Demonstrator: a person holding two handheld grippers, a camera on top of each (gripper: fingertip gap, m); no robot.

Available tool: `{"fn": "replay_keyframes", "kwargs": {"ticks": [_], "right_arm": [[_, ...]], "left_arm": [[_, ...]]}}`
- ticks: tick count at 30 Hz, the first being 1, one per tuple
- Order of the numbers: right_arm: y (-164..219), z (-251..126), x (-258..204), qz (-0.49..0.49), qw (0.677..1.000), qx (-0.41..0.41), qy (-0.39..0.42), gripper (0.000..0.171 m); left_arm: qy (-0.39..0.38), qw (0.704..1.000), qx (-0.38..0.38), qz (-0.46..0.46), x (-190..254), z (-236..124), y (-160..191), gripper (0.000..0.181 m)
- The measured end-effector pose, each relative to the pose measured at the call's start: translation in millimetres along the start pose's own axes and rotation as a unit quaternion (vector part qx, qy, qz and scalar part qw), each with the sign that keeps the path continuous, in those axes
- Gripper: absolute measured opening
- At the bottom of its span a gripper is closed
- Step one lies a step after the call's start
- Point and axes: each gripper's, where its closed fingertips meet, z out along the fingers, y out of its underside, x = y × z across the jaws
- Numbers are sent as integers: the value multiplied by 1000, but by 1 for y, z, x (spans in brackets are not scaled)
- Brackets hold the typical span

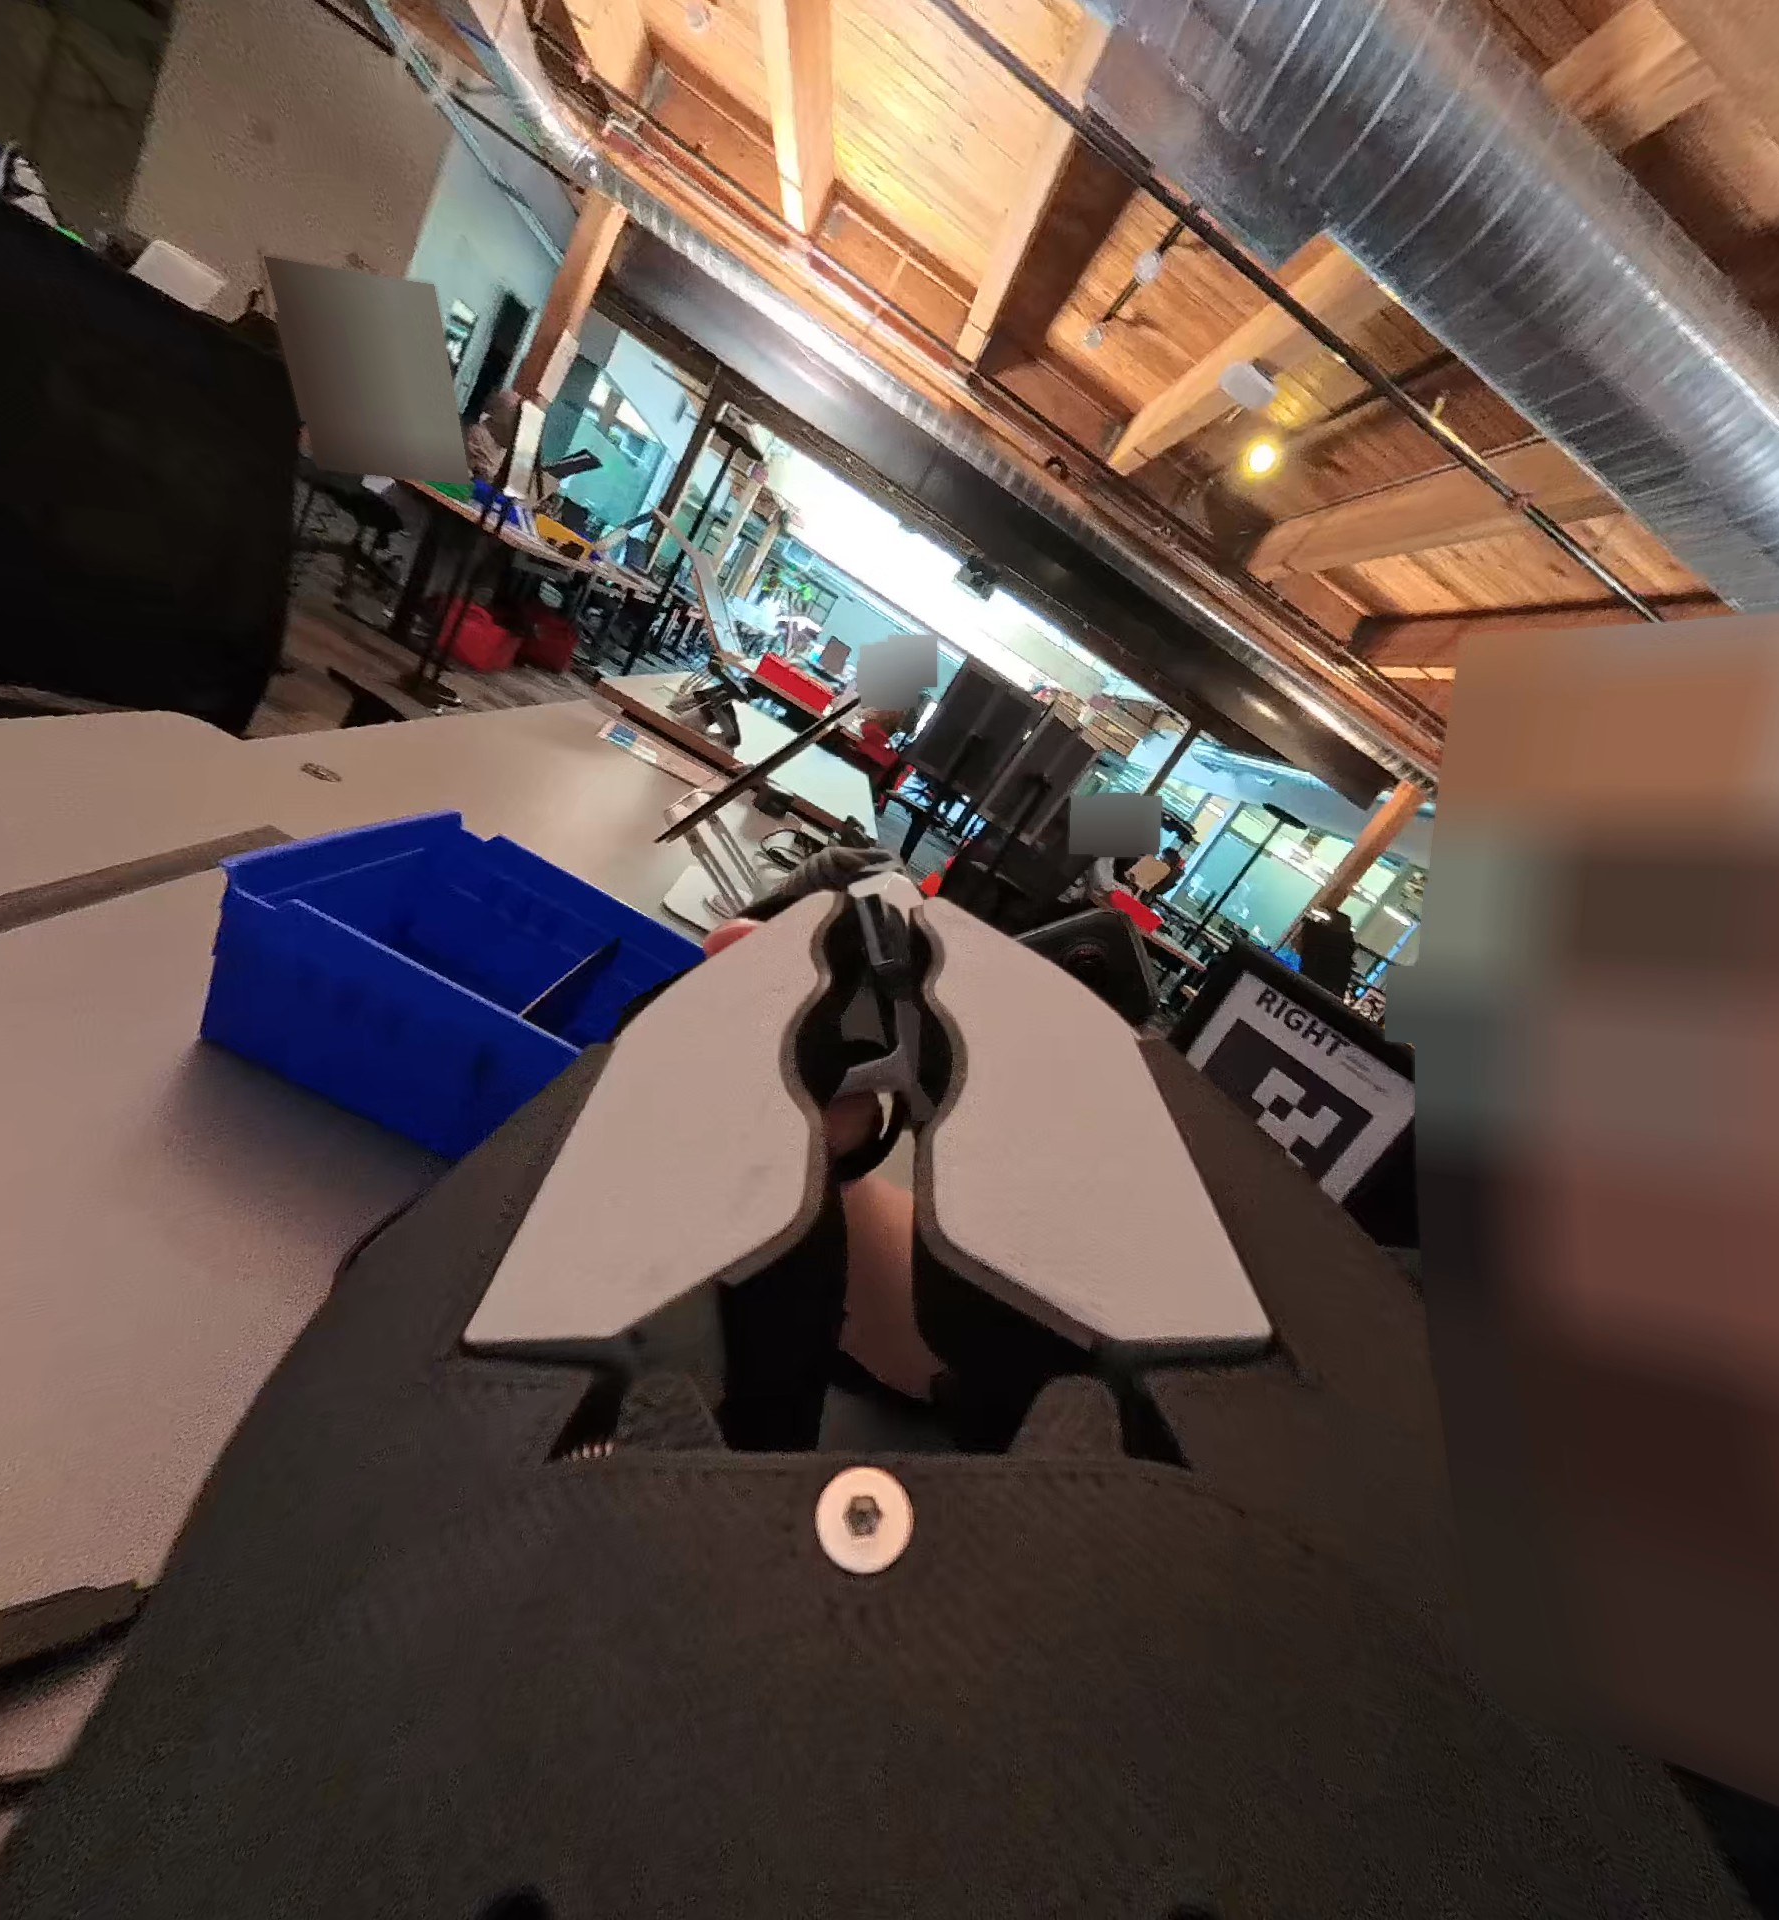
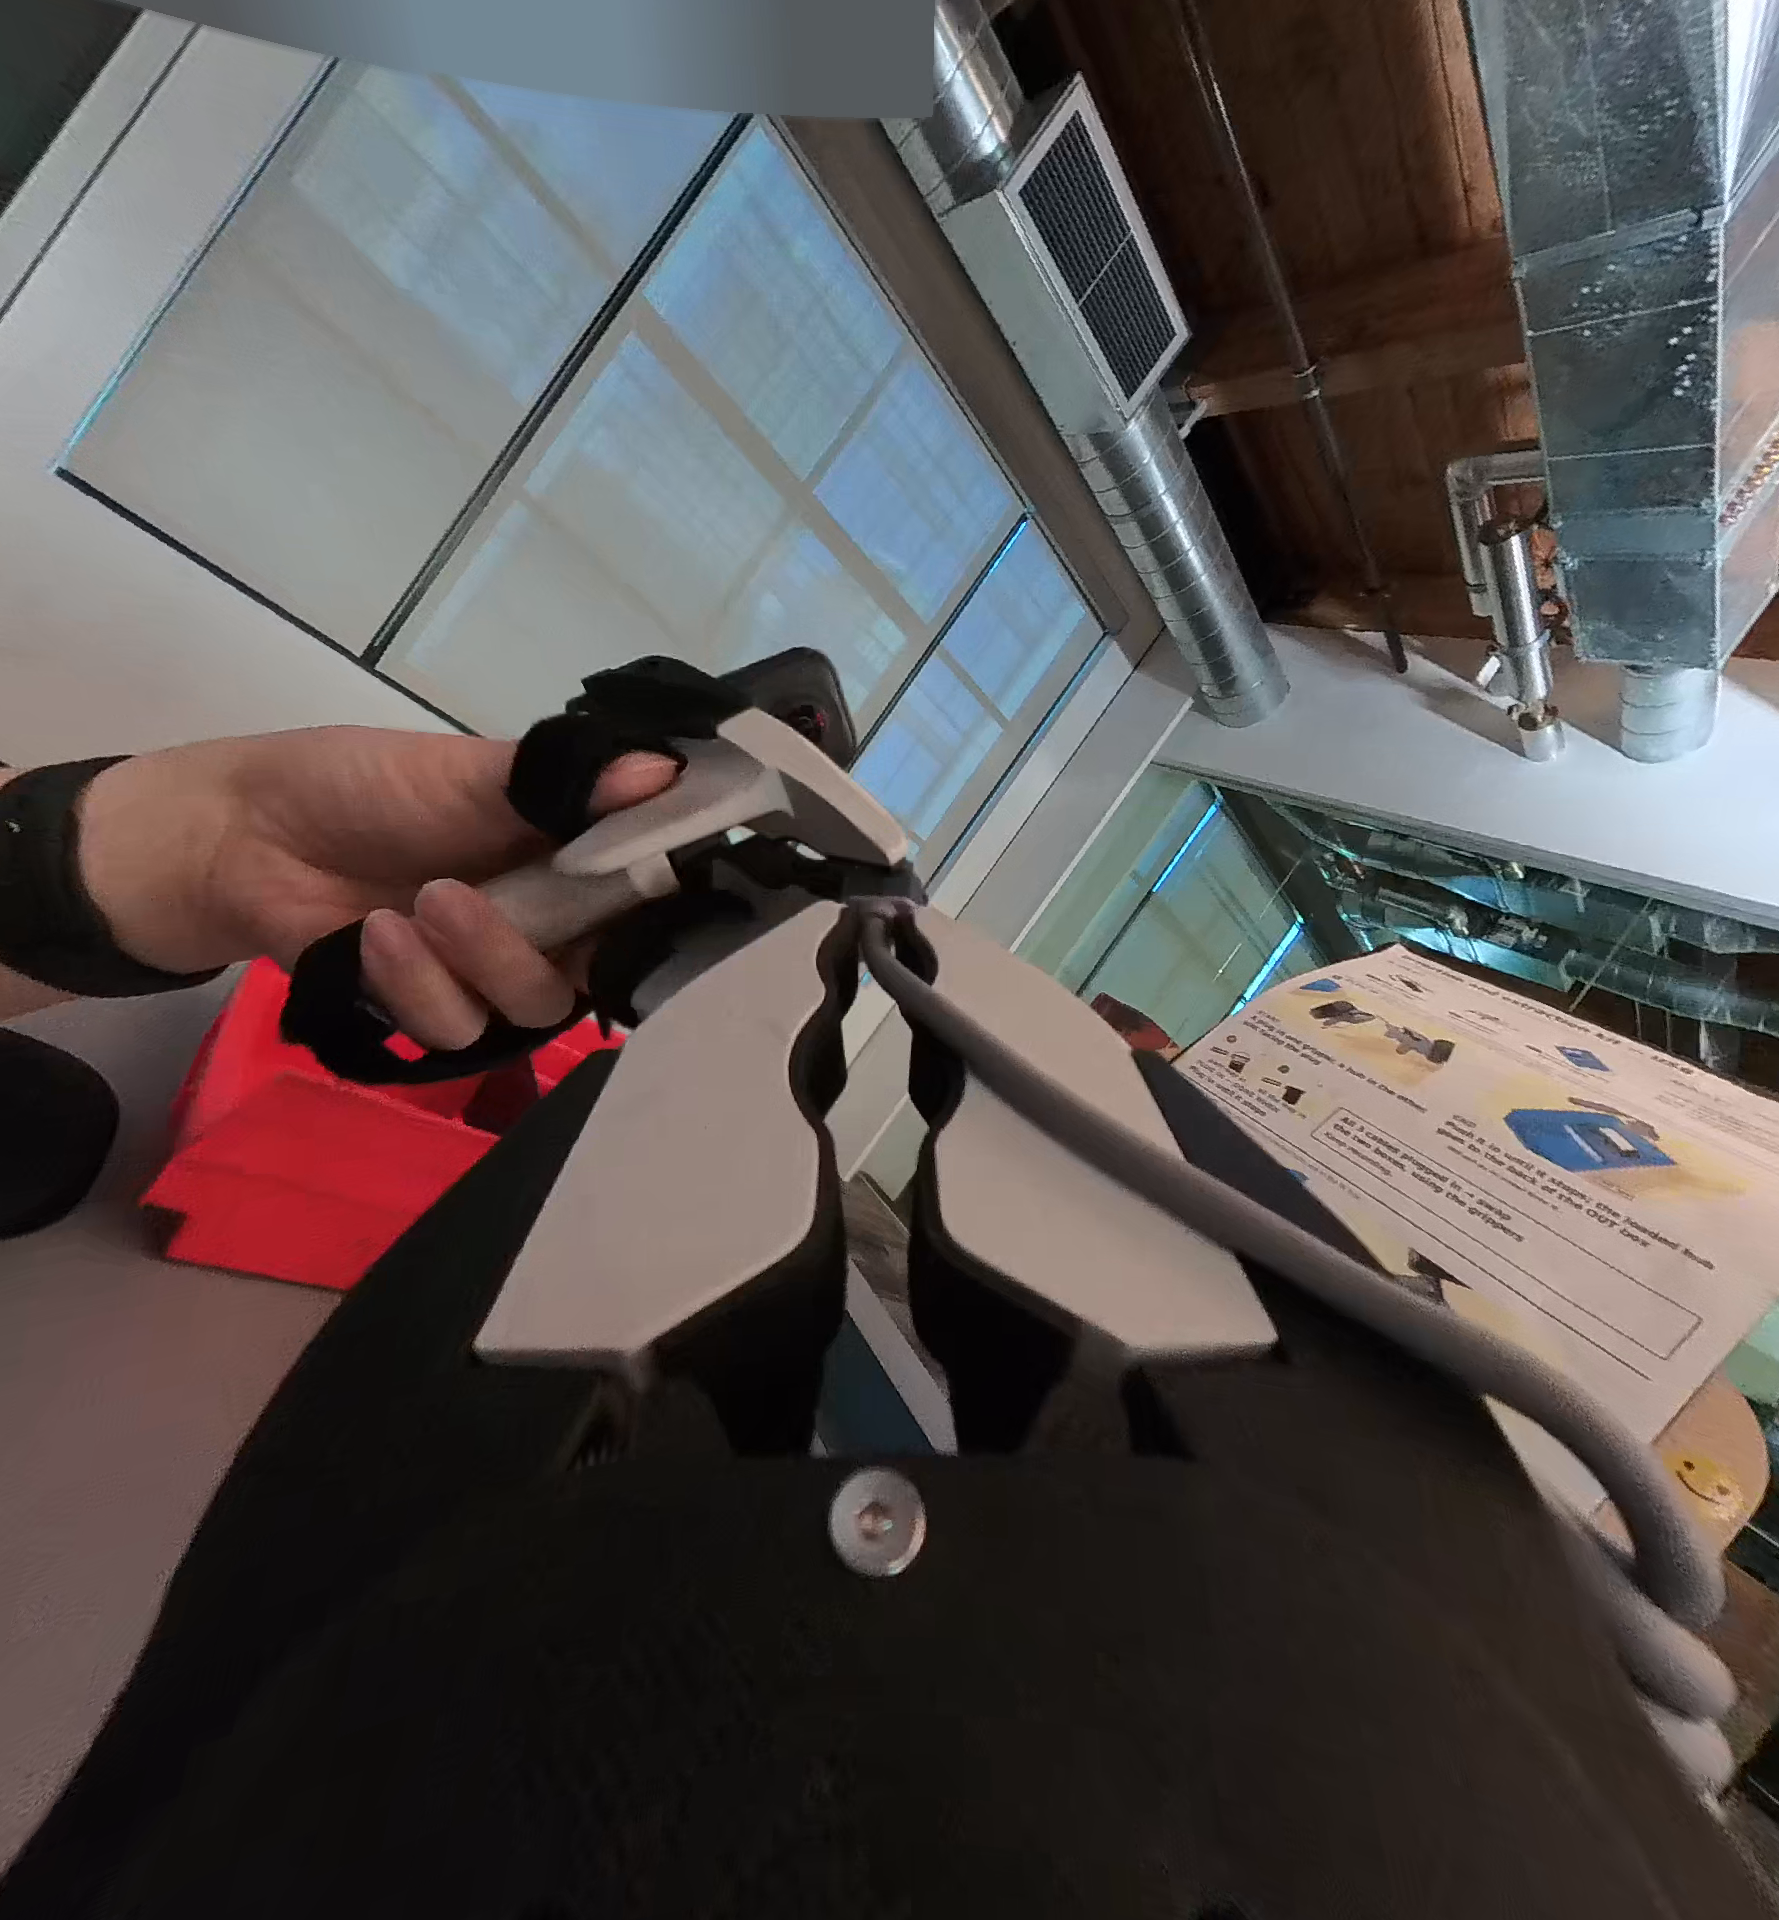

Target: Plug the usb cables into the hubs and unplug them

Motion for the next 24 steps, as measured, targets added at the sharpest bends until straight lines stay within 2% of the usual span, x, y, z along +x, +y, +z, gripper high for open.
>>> {"fn": "replay_keyframes", "kwargs": {"ticks": [4,8,10,12,24], "right_arm": [[6,0,4,-20,1000,-9,21,9],[8,2,6,-31,999,-16,41,26],[7,3,4,-29,999,-15,34,25],[6,2,3,-32,999,-16,31,17],[12,3,4,-41,998,-37,34,17]], "left_arm": [[-32,999,10,22,-4,0,-2,7],[-35,999,20,7,-5,1,-1,6],[-26,1000,18,-5,-4,2,0,6],[-27,999,15,-9,-4,4,2,6],[-42,999,11,-5,-9,7,6,6]]}}
